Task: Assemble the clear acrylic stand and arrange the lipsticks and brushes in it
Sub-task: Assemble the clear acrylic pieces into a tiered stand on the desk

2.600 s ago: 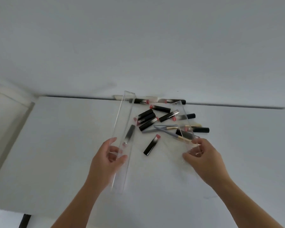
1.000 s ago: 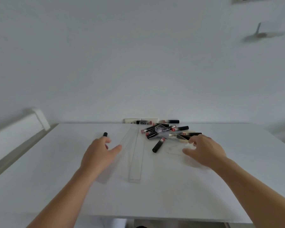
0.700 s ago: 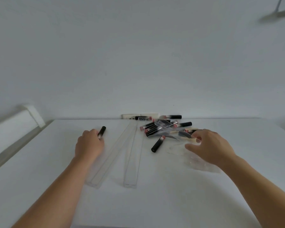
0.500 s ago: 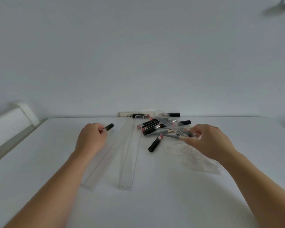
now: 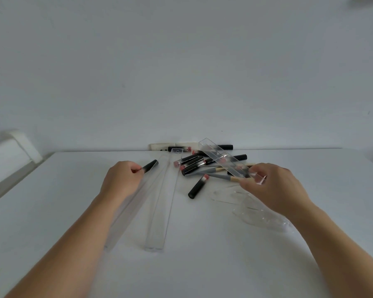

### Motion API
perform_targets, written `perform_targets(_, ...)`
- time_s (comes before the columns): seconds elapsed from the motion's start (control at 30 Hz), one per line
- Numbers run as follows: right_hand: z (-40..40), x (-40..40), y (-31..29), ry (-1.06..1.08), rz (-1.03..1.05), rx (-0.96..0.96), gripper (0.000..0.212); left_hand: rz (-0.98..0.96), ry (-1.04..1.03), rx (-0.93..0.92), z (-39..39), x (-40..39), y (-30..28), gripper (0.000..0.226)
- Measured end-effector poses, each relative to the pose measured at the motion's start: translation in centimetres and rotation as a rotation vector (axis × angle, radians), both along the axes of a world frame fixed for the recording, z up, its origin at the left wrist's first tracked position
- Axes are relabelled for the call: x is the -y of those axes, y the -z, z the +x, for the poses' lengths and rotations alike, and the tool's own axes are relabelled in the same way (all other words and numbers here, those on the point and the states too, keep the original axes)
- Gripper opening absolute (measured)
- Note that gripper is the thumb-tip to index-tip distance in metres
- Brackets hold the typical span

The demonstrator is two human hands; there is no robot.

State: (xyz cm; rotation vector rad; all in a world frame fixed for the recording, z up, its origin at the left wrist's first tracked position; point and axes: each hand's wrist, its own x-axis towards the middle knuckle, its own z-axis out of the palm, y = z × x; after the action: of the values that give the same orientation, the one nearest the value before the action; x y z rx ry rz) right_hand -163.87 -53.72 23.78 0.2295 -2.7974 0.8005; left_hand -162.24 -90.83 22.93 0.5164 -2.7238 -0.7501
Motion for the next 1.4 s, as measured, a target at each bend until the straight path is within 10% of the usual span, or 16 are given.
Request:
perform_targets(0.67, -1.1, -3.2, -0.5, -0.027, -0.05, -0.064, 0.035, -0.038, 0.004, -0.021, 0.3, -2.1, -2.7, 0.033)
perform_targets(0.77, -1.4, -4.3, -0.5, -0.025, -0.013, -0.062, 0.04, -0.062, 0.253, -0.226, 2.1, -7.8, -4.7, 0.027)
perform_targets(0.93, -1.2, -5.2, 0.2, -0.014, -0.082, -0.093, 0.042, -0.241, 0.808, -0.006, 3.8, -17.5, -3.8, 0.05)
perform_targets(1.07, -1.1, -5.4, 0.7, -0.023, -0.153, -0.087, 0.041, -0.477, 0.895, 0.075, 2.9, -20.2, -1.8, 0.074)
perform_targets(1.4, -1.1, -6.0, 0.8, -0.013, -0.263, -0.052, 0.043, -0.222, 0.87, 0.003, 3.0, -19.6, -2.2, 0.083)
